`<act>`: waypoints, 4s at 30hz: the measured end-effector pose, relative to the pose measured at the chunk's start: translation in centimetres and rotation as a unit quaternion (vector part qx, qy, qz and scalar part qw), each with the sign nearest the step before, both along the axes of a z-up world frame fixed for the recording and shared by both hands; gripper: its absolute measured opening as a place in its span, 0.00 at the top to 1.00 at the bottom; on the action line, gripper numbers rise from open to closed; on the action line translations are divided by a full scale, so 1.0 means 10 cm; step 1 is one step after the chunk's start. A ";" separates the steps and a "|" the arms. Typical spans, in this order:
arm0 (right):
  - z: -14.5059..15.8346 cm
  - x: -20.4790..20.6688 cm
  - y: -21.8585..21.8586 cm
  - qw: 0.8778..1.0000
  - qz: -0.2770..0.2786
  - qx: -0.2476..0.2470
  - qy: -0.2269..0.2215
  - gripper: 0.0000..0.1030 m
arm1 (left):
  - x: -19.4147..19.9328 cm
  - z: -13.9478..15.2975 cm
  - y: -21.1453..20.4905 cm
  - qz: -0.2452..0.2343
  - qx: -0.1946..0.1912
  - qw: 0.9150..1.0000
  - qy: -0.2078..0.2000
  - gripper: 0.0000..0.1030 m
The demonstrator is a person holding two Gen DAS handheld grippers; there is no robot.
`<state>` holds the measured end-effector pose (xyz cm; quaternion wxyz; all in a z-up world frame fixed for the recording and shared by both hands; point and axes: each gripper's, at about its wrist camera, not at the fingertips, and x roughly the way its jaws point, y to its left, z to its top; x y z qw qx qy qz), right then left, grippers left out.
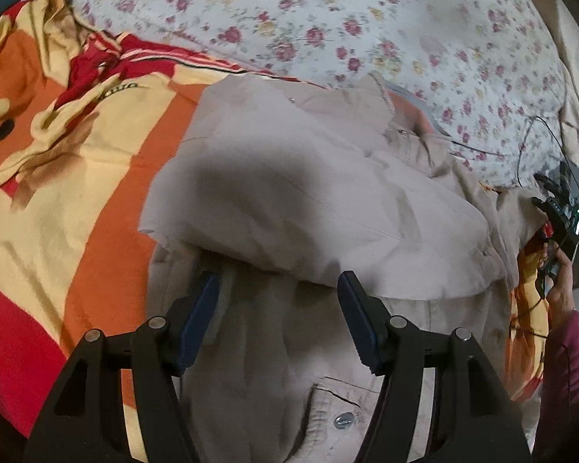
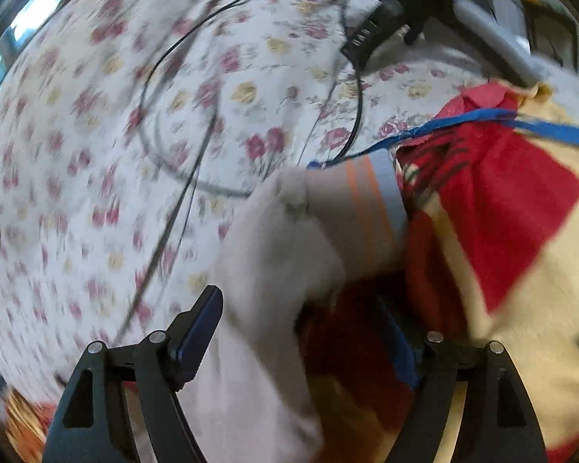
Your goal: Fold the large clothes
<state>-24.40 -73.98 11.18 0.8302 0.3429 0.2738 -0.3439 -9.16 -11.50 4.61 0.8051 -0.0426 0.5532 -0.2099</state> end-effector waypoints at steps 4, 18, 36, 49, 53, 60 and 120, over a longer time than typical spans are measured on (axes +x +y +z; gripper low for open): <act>0.09 -0.08 -0.08 1.000 -0.009 -0.001 -0.027 0.80 | 0.03 -0.01 0.06 0.006 0.004 1.000 0.001 0.39; 1.11 0.14 2.04 0.955 0.255 -0.149 -0.028 0.86 | 0.00 0.30 0.06 0.002 -0.044 0.999 -0.032 0.39; -0.02 0.40 3.92 0.874 0.479 -0.042 0.067 0.29 | -0.06 0.37 -0.05 -0.005 -0.086 0.996 -0.029 0.18; -0.02 -0.68 2.95 0.937 0.345 0.057 0.021 0.24 | 0.37 0.26 -0.86 0.049 -0.149 0.986 0.059 0.15; 0.01 -0.74 2.96 0.936 0.347 0.051 0.011 0.24 | 0.35 0.14 -1.09 0.048 -0.108 0.990 0.073 0.15; -0.01 -0.78 2.94 0.938 0.341 0.058 0.003 0.24 | 0.32 -0.01 -1.31 0.030 -0.104 0.990 0.087 0.27; -0.24 0.53 2.81 0.945 0.296 -0.027 0.140 0.46 | 0.44 -0.10 -0.29 0.017 0.021 1.000 -0.016 0.28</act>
